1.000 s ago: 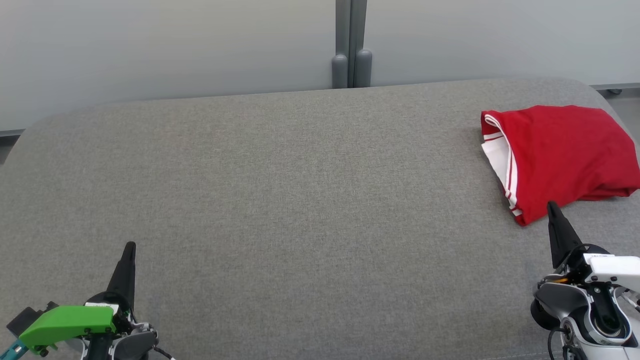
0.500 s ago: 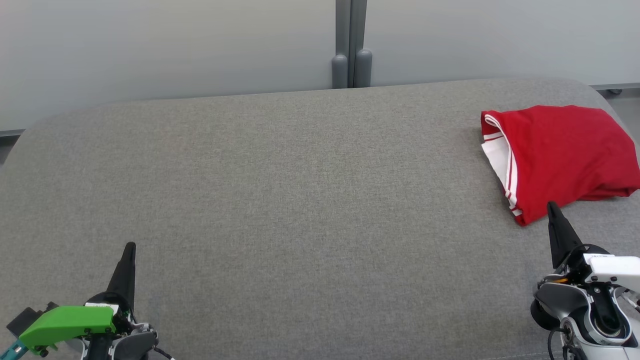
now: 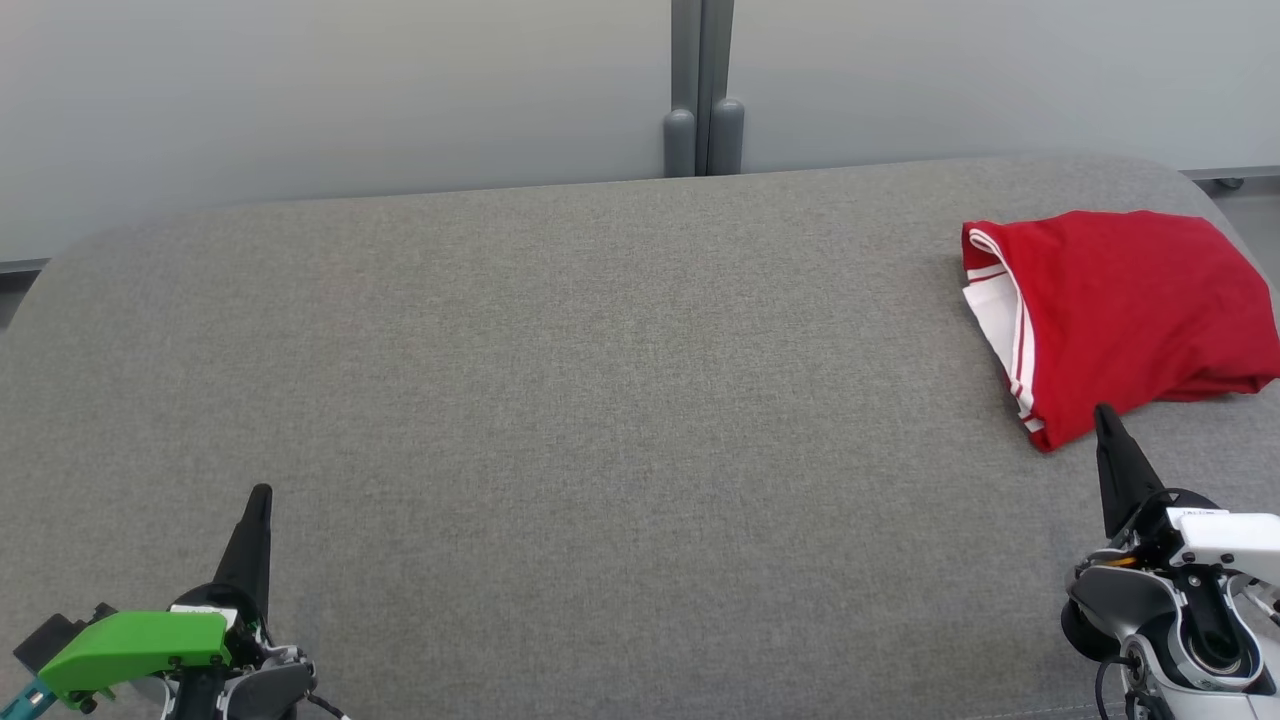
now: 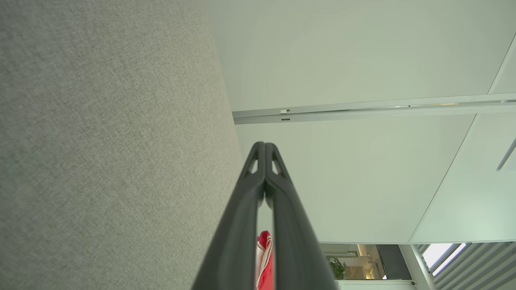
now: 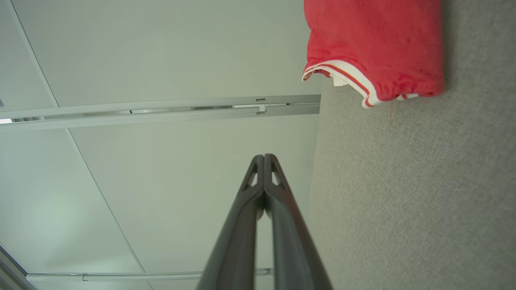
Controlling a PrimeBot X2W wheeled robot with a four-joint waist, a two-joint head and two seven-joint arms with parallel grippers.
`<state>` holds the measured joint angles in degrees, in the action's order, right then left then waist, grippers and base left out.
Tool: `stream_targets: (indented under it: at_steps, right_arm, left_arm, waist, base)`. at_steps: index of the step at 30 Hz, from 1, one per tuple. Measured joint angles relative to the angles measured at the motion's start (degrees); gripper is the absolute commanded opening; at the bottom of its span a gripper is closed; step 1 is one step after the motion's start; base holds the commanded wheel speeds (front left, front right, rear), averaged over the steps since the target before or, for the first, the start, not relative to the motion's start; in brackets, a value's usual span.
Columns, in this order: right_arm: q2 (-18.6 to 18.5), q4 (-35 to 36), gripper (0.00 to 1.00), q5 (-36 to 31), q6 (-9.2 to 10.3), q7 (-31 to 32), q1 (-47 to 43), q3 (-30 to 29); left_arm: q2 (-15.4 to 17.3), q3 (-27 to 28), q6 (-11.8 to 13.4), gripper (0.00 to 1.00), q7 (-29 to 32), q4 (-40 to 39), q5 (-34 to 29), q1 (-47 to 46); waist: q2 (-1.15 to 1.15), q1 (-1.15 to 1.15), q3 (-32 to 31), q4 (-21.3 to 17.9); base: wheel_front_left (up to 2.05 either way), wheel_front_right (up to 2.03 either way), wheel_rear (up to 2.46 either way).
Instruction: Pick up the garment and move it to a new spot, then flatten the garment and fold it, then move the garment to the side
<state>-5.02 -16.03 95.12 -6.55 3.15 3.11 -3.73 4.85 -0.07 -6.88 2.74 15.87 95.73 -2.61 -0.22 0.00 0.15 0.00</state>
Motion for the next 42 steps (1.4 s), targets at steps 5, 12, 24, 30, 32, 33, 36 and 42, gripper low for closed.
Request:
stream_targets:
  at_steps: [5, 12, 24, 30, 32, 33, 36, 42]
  right_arm:
    - [0.01, -0.02, 0.00, 0.00, 0.00, 0.01, 0.00, -0.02]
    - [0.01, -0.04, 0.00, 0.00, 0.00, 0.01, 0.01, -0.07]
    - [0.04, -0.07, 0.00, 0.00, 0.00, 0.01, 0.01, -0.15]
    - [0.05, -0.07, 0.00, 0.00, 0.00, 0.02, 0.01, -0.19]
    - [0.07, -0.07, 0.00, 0.00, 0.00, 0.02, 0.01, -0.20]
    - [0.07, -0.07, 0.00, 0.00, 0.00, 0.02, 0.01, -0.20]
    - [0.09, -0.07, 0.00, 0.00, 0.00, 0.02, 0.02, -0.24]
    - [0.16, -0.05, 0.00, -0.01, 0.00, 0.19, 0.02, -0.27]
  left_arm:
    - [0.00, 0.01, 0.00, 0.00, 0.00, 0.02, 0.00, -0.02]
    - [-0.01, 0.02, 0.00, 0.00, 0.00, 0.04, 0.00, -0.04]
    - [-0.01, 0.05, -0.01, 0.00, 0.01, 0.07, 0.00, -0.05]
    - [-0.02, 0.09, -0.01, 0.00, 0.23, 0.09, 0.00, -0.06]
    - [-0.02, 0.09, -0.12, 0.00, 0.23, 0.09, 0.00, -0.06]
    - [-0.02, 0.09, -0.12, 0.00, 0.23, 0.09, 0.00, -0.06]
    - [-0.02, 0.10, -0.14, 0.00, 0.23, 0.09, 0.00, -0.07]
    - [-0.03, 0.12, -0.14, 0.00, 0.24, 0.10, 0.00, -0.07]
  waist:
    - [0.00, 0.00, 0.00, 0.00]
    - [0.00, 0.00, 0.00, 0.00]
    - [0.00, 0.00, -0.01, 0.00]
    - [0.00, 0.00, -0.01, 0.00]
    - [0.00, 0.00, -0.01, 0.00]
    - [0.00, 0.00, -0.01, 0.00]
    - [0.00, 0.00, -0.01, 0.00]
    - [0.00, 0.00, -0.01, 0.00]
  base:
    - [0.00, 0.00, 0.00]
    - [0.00, 0.00, 0.00]
    - [0.00, 0.00, 0.00]
    - [0.00, 0.00, 0.00]
    - [0.00, 0.00, 0.00]
    - [0.00, 0.00, 0.00]
    - [0.00, 0.00, 0.00]
    - [0.00, 0.00, 0.00]
